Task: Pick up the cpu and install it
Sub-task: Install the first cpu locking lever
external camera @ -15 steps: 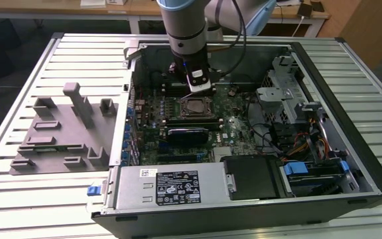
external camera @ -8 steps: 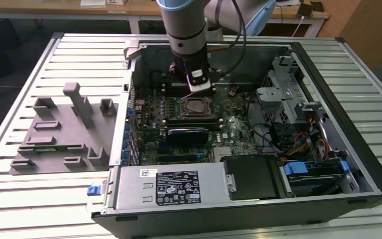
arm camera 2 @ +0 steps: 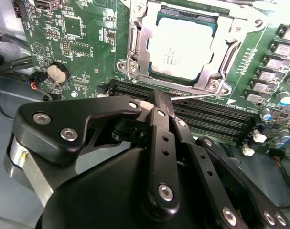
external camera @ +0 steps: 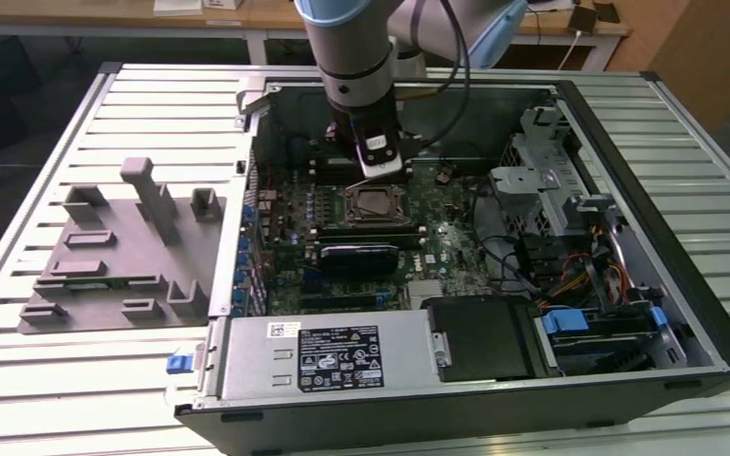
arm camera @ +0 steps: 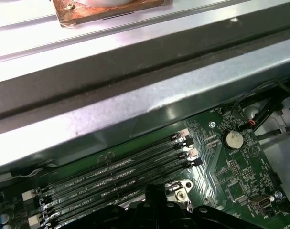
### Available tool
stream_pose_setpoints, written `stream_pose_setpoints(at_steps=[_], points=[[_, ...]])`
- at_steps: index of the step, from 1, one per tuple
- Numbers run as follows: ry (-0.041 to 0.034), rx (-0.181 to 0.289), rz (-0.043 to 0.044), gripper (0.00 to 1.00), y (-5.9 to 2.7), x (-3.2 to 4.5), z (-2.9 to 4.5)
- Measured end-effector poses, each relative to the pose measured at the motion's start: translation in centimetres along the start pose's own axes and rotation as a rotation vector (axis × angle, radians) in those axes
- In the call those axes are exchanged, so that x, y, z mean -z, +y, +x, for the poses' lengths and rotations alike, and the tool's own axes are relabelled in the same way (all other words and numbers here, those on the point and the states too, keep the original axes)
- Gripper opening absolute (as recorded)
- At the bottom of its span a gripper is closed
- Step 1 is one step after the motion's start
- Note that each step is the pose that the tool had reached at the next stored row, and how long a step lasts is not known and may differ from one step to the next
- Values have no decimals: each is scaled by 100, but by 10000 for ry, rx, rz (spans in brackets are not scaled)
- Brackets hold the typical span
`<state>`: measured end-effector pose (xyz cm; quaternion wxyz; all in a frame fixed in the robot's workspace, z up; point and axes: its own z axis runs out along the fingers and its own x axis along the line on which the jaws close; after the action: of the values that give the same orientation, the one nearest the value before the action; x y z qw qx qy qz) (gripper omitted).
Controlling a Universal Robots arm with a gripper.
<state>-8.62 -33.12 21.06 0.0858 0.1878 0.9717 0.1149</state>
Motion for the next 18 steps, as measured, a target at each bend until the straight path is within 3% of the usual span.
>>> stream_pose_setpoints(at_steps=[6,13,18], points=[[-108,-118,-11,11,38,-44,25],[-321,-386,34,11,30,-104,36],[-392,-509,46,11,63,-130,65]])
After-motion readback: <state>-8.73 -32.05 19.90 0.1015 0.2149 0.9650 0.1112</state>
